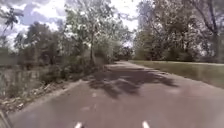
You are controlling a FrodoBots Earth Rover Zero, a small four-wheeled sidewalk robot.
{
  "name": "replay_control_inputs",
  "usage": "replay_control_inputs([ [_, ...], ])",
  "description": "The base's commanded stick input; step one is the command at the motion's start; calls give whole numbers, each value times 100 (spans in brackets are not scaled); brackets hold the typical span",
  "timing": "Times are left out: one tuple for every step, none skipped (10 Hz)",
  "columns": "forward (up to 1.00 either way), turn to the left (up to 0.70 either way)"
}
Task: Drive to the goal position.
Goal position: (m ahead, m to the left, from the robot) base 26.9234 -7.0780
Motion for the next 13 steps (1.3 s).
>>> replay_control_inputs([
  [100, -27],
  [100, -16],
  [100, -4],
  [100, 0],
  [100, 0],
  [100, 0],
  [100, 0],
  [100, 0],
  [100, 0],
  [100, 0],
  [100, 0],
  [100, 0],
  [100, 0],
])
